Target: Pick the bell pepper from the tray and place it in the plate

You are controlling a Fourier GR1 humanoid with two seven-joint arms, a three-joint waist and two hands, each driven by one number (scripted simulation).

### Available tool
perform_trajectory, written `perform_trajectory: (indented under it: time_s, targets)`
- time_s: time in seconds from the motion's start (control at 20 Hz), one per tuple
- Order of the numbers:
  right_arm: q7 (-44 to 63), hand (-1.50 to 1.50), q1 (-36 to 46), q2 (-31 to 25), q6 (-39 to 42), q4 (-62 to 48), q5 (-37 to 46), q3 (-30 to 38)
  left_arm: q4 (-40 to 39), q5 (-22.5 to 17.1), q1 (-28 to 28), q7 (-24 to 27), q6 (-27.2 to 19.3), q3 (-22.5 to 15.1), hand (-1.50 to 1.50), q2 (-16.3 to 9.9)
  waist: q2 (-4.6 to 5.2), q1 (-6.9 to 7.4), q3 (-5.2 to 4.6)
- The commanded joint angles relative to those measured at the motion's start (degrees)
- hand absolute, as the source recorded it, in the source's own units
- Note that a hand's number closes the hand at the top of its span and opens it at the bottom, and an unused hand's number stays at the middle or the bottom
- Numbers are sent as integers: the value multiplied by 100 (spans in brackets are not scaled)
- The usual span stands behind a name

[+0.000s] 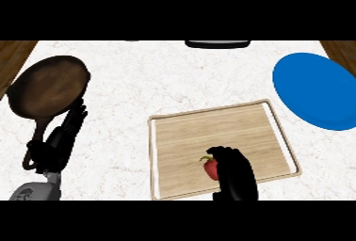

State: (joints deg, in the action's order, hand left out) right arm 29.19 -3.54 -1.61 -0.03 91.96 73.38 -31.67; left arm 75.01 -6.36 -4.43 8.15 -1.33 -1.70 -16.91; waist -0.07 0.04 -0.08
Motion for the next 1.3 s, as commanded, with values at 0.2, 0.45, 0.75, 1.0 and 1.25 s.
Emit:
perform_trajectory:
  time_s: [0.2,0.45,0.75,1.0,1.25]
  targets:
    - [-820,150,145,-186,-588,-703,-296,250,808,61,397,-415,109,106,0,116,2,15,10]
    - [-1747,150,-191,-1669,-522,13,-1341,1602,209,164,239,-18,145,134,0,170,20,-133,25]
    - [-2233,150,-114,-2775,-225,-648,-2447,3412,207,84,280,9,41,356,0,98,66,-352,73]
    - [-3640,150,151,-3714,-28,-1364,-3674,4593,185,71,313,38,122,275,0,159,42,-278,77]
    - [-5341,150,229,-4696,466,-2515,-4715,5687,180,58,252,44,177,318,0,86,35,-189,63]
